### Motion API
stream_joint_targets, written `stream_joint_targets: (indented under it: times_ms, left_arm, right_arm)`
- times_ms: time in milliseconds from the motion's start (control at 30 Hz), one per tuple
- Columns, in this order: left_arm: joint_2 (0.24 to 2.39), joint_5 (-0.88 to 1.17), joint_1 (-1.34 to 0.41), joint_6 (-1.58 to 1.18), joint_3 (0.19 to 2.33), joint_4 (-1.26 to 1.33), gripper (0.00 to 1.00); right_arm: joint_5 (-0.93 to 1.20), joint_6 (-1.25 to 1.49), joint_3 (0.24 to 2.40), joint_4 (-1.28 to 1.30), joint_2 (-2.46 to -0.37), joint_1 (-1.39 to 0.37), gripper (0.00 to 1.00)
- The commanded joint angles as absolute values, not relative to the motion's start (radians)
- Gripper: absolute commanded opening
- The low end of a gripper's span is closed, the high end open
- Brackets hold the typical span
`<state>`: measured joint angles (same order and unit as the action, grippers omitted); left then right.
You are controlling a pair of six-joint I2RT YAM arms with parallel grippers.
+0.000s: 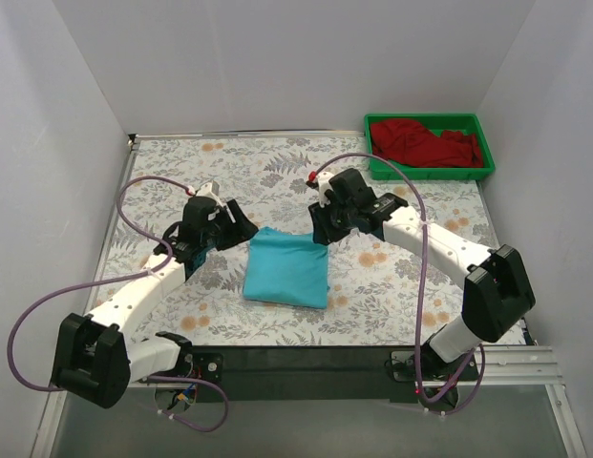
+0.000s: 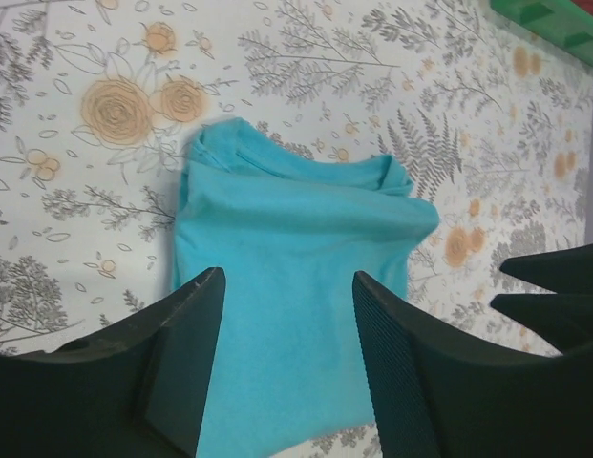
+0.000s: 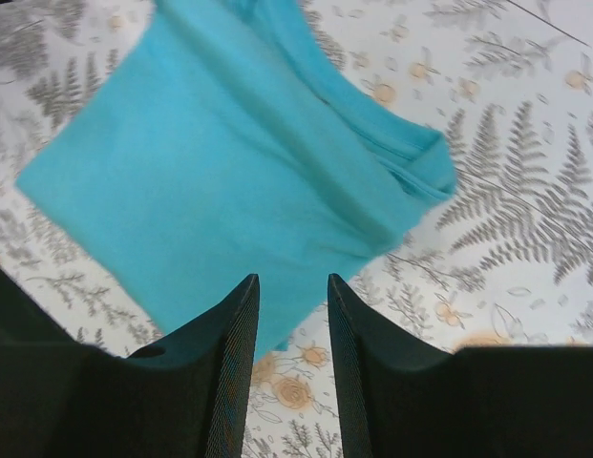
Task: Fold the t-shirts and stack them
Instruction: Fold the tshirt
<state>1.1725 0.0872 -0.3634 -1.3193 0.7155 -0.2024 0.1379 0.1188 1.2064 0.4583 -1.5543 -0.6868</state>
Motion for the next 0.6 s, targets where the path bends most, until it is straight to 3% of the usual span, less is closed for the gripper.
stream_joint_targets:
  times_ms: [0, 333, 567]
  left_arm:
    - [1.124, 0.127, -0.387, -1.301, 0.7, -0.252, 0.51]
    - [1.428, 0.141, -0.407, -1.279, 0.82, -0.149, 0.3]
    - [1.687, 0.101, -0.4, -1.279, 0.972, -0.088, 0.27]
  right_arm:
    - [0.256, 0.055, 1.166, 0.399, -1.548, -0.729, 0.36]
    - [0.268, 0.034, 1.258, 0.339, -1.767, -0.701, 0.3]
    - [0.363, 0.055, 1.319, 0.292, -1.904, -0.557, 0.27]
